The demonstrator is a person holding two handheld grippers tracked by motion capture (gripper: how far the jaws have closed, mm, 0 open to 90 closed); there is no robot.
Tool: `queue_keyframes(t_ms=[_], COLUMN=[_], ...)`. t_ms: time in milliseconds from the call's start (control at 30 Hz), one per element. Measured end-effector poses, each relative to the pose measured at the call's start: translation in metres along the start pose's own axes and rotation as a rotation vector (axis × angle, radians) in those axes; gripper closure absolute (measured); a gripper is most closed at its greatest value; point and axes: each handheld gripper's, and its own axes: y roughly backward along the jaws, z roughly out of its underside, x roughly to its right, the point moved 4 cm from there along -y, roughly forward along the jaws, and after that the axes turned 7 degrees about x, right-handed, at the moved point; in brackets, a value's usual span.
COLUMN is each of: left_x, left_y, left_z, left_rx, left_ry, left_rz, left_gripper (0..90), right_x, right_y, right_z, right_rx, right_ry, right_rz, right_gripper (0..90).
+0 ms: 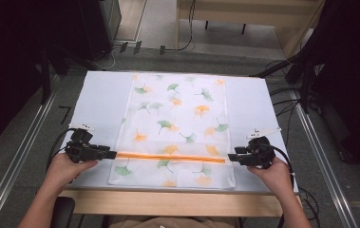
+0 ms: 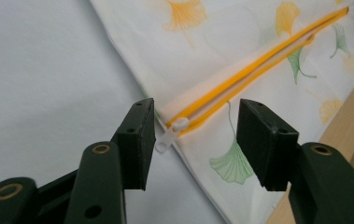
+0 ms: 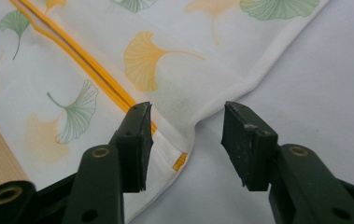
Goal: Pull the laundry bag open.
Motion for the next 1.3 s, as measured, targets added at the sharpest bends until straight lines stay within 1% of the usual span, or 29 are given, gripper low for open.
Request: queue_keyframes(t_ms=[100,167,267,333,400,467,567,700,800,933,1000,1133,1200,1267,1300], left_x=[0.0,-0.001,-0.003,-0.005,-0.006,-0.007,-0.01,-0.014,-0.017,-0.023,-0.025,-0.029,-0.031,-0.032,-0.033], left_y=[0.004,0.006,0.009,0.01,0.012,0.015,0.017,0.018,0.017,0.017,0.017,0.015,0.015,0.014,0.014], left_z=[-0.003,-0.005,-0.007,-0.008,-0.01,-0.012,-0.014,-0.015,-0.016,-0.017,-0.018,-0.019,-0.019,-0.02,-0.02], left_rx=[0.034,0.059,0.067,0.079,0.106,0.137,0.168,0.179,0.208,0.222,0.227,0.242,0.243,0.247,0.248], left_ry=[-0.014,-0.026,-0.026,-0.037,-0.045,-0.057,-0.076,-0.085,-0.095,-0.099,-0.106,-0.11,-0.114,-0.116,-0.122], left_rz=[-0.016,-0.038,-0.055,-0.079,-0.098,-0.111,-0.122,-0.143,-0.164,-0.19,-0.204,-0.215,-0.234,-0.238,-0.246], left_gripper=[44.1,42.8,42.2,41.4,40.5,39.2,38.0,36.9,36.5,36.0,35.9,35.6,35.4,35.1,35.0], right_x=[0.003,0.004,0.008,0.01,0.014,0.016,0.02,0.025,0.028,0.033,0.037,0.045,0.049,0.053,0.054], right_y=[0.002,0.004,0.006,0.008,0.01,0.011,0.012,0.013,0.015,0.018,0.019,0.022,0.024,0.024,0.024], right_z=[-0.001,-0.001,-0.002,-0.003,-0.003,-0.002,-0.001,-0.001,0.0,0.001,0.002,0.005,0.006,0.007,0.008], right_rx=[0.016,0.021,0.041,0.057,0.072,0.083,0.091,0.104,0.112,0.14,0.148,0.169,0.182,0.2,0.201], right_ry=[-0.02,-0.021,-0.029,-0.04,-0.048,-0.046,-0.047,-0.041,-0.045,-0.021,-0.017,-0.028,-0.037,-0.028,-0.032], right_rz=[0.011,0.016,0.032,0.047,0.063,0.069,0.081,0.091,0.097,0.12,0.132,0.146,0.155,0.184,0.189], right_gripper=[52.1,50.9,48.2,45.6,43.5,42.4,41.4,40.3,40.1,38.3,38.0,37.0,36.4,33.6,33.6])
